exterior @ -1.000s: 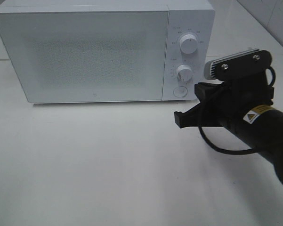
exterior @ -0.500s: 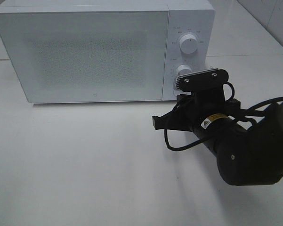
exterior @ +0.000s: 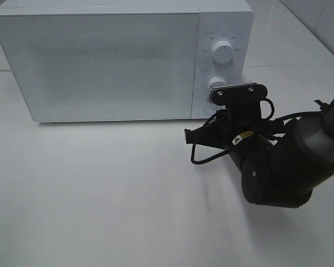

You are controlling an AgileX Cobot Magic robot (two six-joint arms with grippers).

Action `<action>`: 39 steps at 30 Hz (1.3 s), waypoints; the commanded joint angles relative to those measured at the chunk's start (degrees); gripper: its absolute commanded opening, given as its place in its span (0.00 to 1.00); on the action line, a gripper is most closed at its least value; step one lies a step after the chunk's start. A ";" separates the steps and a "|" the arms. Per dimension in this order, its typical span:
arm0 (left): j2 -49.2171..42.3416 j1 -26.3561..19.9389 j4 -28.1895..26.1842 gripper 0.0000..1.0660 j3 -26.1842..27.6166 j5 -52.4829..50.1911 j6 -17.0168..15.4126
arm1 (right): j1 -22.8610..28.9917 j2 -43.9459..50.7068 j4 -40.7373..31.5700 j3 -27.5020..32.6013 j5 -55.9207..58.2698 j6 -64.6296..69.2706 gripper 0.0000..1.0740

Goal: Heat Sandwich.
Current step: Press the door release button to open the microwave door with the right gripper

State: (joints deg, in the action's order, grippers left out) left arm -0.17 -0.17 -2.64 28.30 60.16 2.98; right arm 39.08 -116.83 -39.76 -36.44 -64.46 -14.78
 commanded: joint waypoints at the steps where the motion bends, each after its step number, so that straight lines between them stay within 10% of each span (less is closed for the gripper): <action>1: -1.15 0.00 -0.29 0.79 -0.17 -0.69 -0.06 | -1.32 -0.52 1.60 -1.15 -0.11 0.69 0.00; 39: -1.15 0.00 -0.23 0.79 -0.17 -0.69 -0.06 | -5.73 -8.94 4.70 -12.20 3.78 2.01 0.00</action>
State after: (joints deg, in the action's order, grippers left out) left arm -0.23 -0.17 -2.64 28.30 60.16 2.98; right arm 33.40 -125.31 -35.75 -47.84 -60.33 -13.01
